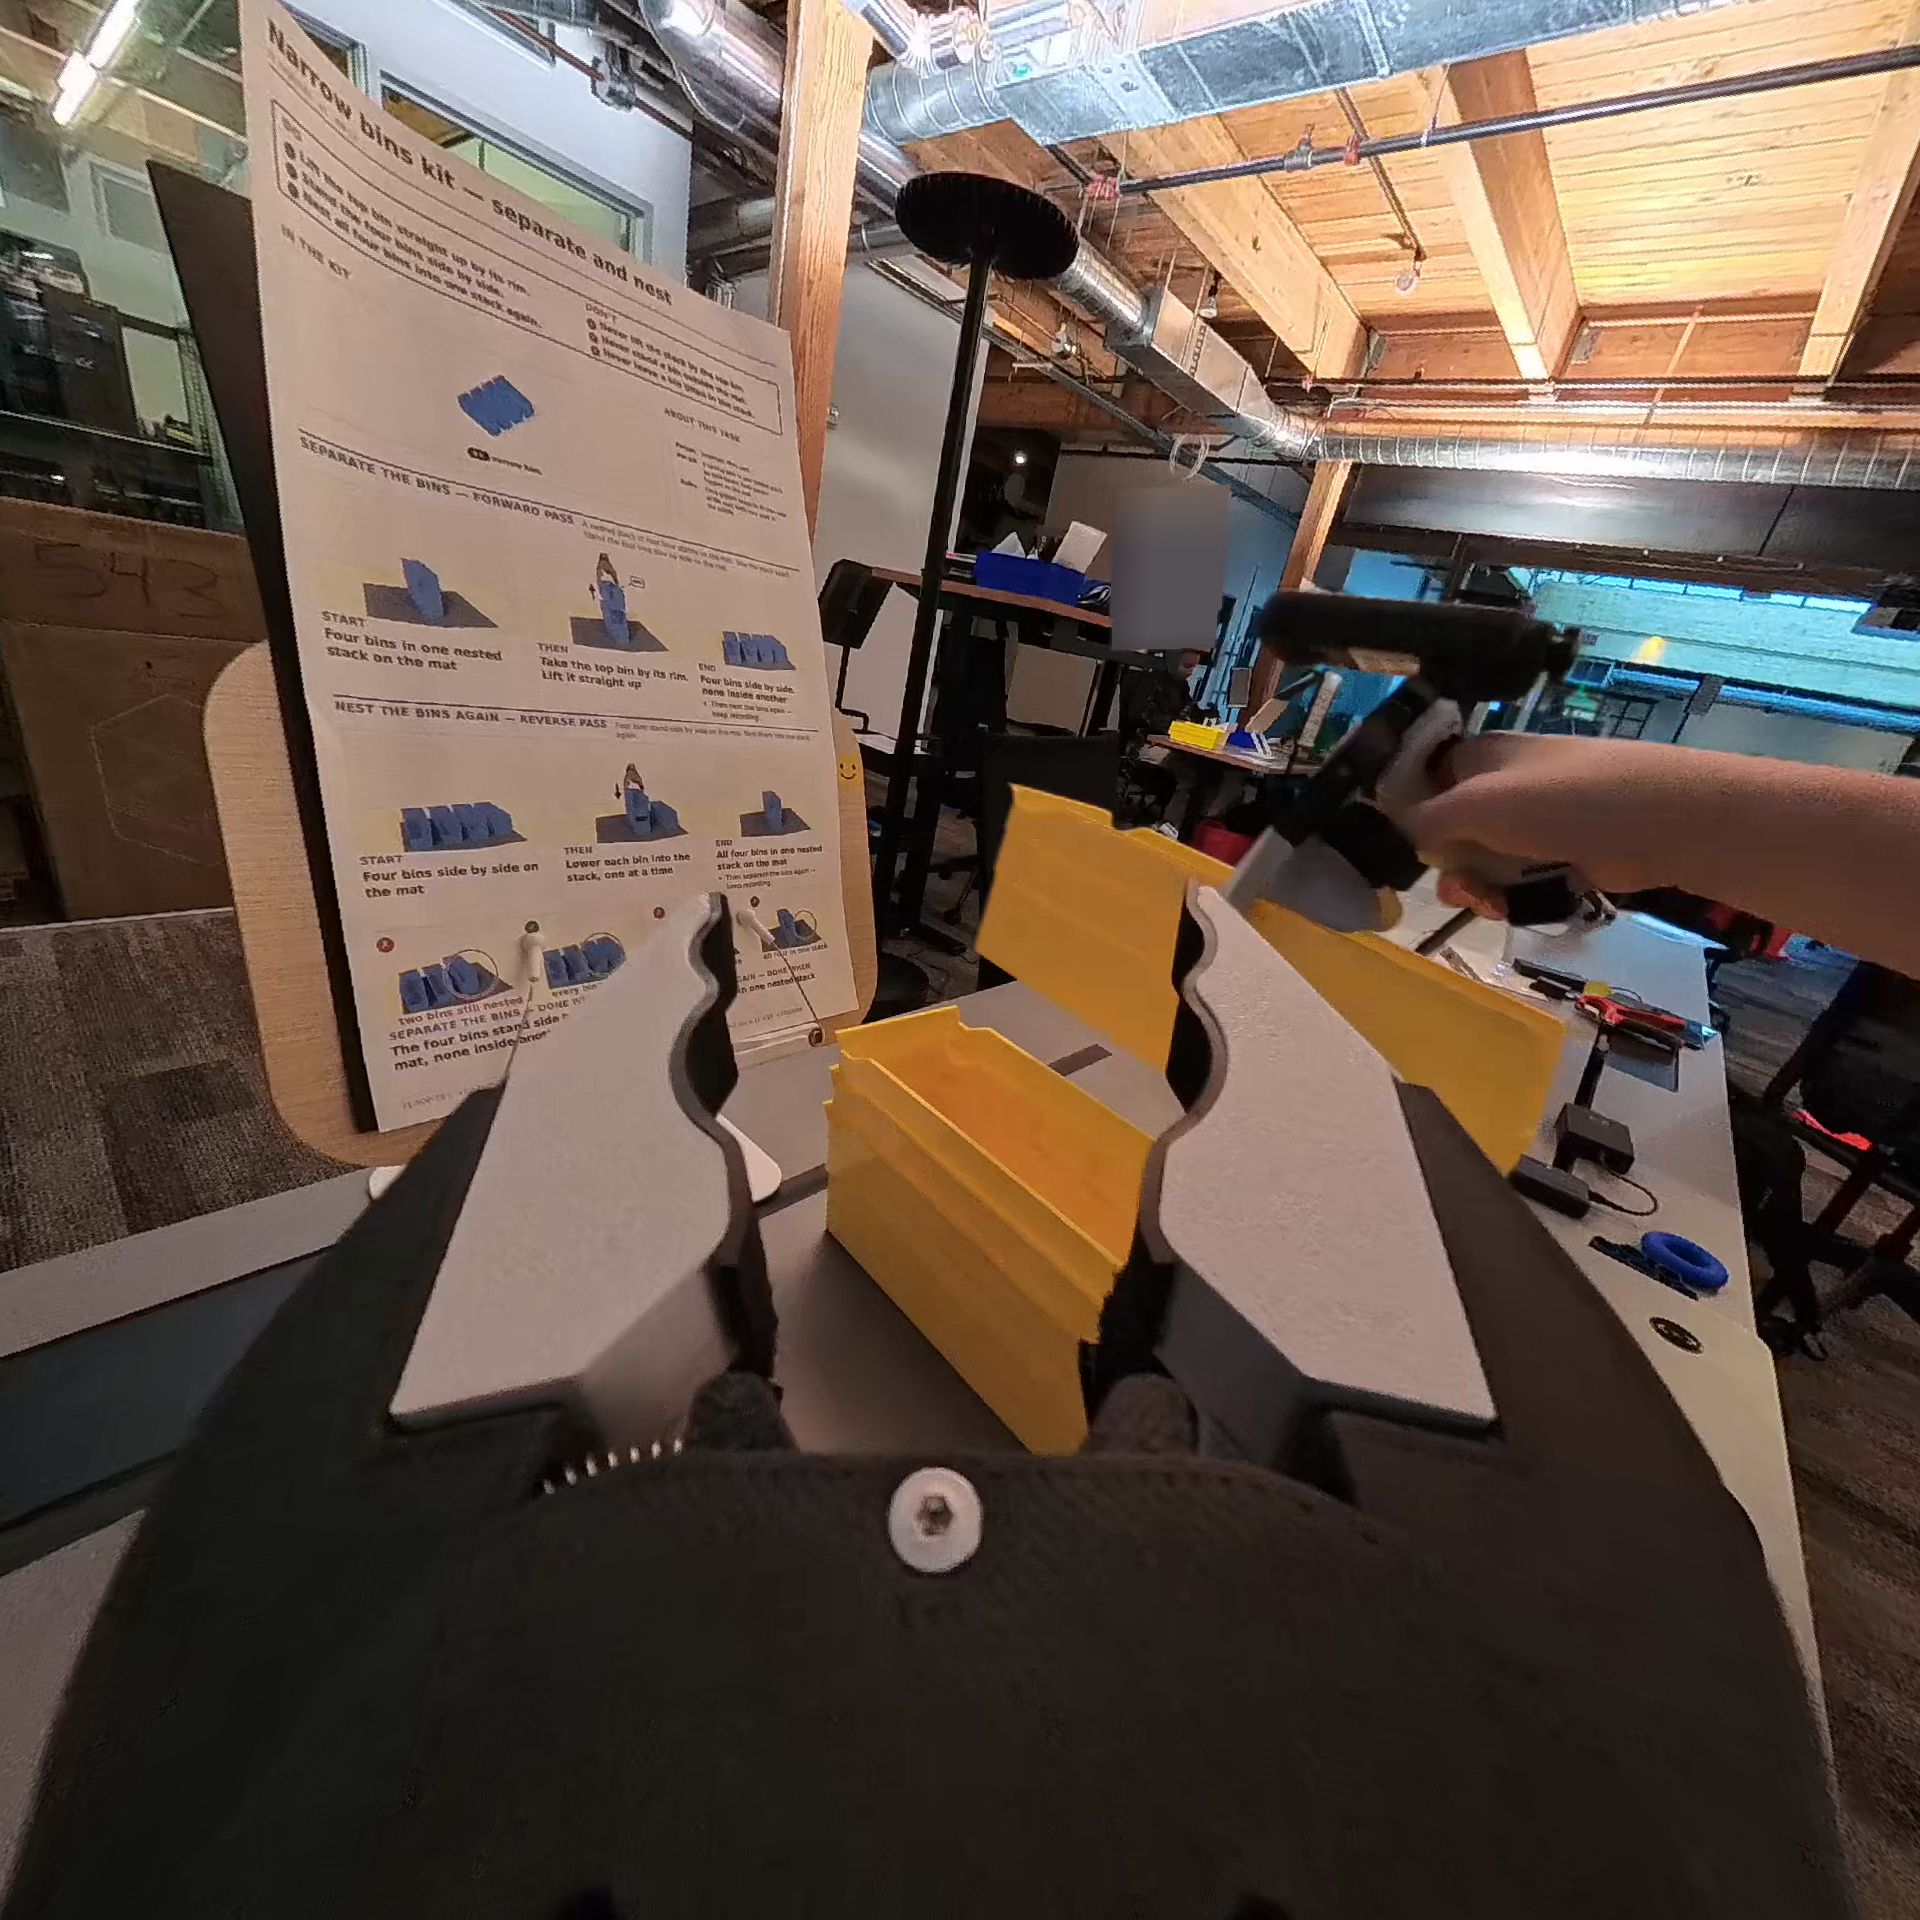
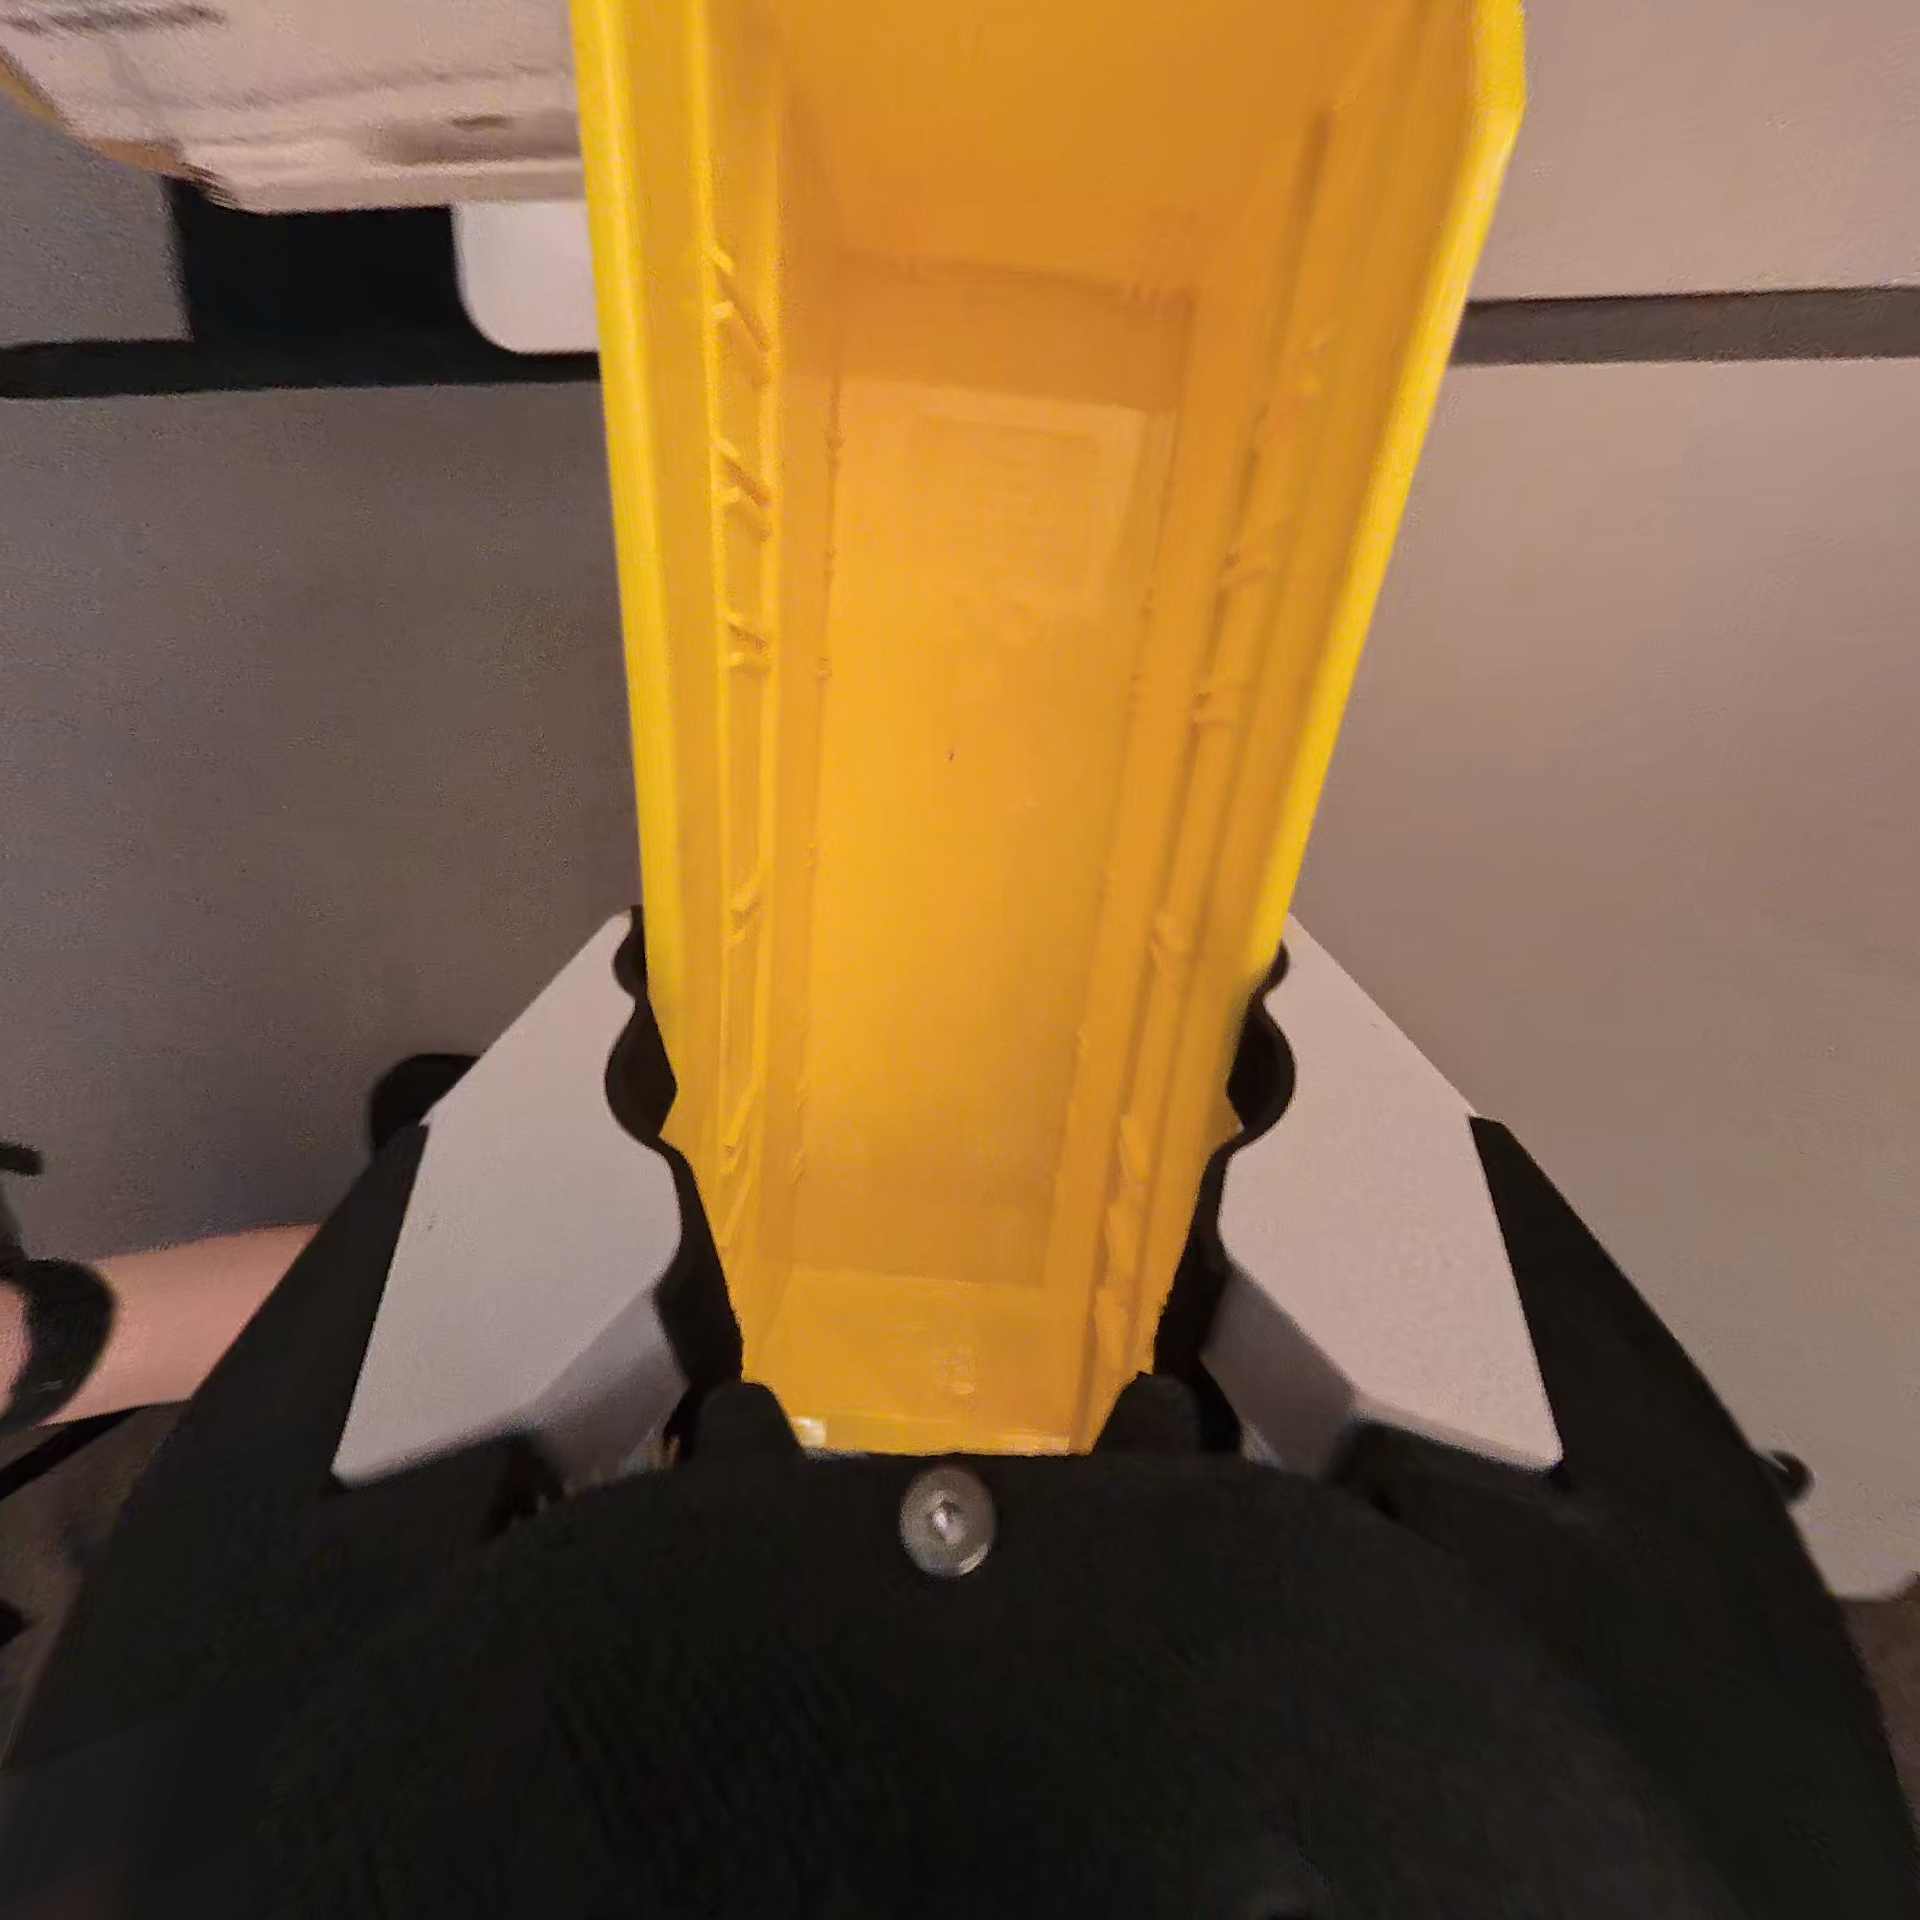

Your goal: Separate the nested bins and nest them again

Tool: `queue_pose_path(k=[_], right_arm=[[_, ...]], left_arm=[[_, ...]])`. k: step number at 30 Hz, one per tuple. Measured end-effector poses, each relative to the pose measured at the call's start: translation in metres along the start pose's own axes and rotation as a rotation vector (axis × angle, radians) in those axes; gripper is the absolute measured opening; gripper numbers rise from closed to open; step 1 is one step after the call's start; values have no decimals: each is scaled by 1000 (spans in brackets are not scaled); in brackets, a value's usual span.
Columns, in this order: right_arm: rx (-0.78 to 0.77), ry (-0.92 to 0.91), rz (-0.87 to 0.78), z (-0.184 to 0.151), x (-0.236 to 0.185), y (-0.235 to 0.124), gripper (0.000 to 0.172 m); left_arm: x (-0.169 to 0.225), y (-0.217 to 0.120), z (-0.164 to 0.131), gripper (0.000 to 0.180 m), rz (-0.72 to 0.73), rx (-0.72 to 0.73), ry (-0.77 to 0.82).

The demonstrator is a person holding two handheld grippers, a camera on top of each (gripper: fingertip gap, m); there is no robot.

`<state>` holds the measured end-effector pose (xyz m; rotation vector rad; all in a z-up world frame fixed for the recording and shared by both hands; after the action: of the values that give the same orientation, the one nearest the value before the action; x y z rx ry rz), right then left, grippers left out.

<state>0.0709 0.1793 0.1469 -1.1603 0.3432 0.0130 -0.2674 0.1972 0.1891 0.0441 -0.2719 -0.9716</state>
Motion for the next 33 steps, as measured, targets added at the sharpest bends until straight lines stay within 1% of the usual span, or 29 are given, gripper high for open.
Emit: queue_pose_path(k=[3, 5, 10, 17, 22, 27, 30, 33], right_arm=[[4, -9, 27, 6, -25, 15, 111], [-10, -25, 0, 8, -30, 30, 111], [-59, -32, -61, 9, -33, 67, 112], [-84, 0, -99, 10, -35, 97, 111], [-42, -25, -142, 11, -34, 112, 110], [17, -30, -151, 9, -31, 123, 109], [10, -38, -160, 2, -29, 132, 113], [28, -31, -156, 0, -25, 142, 125]], left_arm=[[2, -2, 0, 84, -11, -9, 0], [3, -4, 1, 84, -17, -7, -2], [2, -11, 6, 84, -26, 16, -8], [-3, -13, 6, 84, -37, 20, -41], [-1, -13, 6, 84, -46, 16, -39], [2, -13, 7, 83, -57, 17, -42], [3, -12, 6, 83, -62, 12, -45], [4, -12, 5, 83, -66, 10, -52]])
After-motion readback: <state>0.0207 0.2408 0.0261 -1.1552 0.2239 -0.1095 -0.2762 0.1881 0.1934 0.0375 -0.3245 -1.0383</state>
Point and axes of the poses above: each gripper's, where its closed fingertips meet, y out along the fingers, z out of its top, x = y × z across the jaws, the point moved 5 cm from there along -y, back along the fingers, and after that the axes turned 6 degrees about z, right-handed, at the moved point
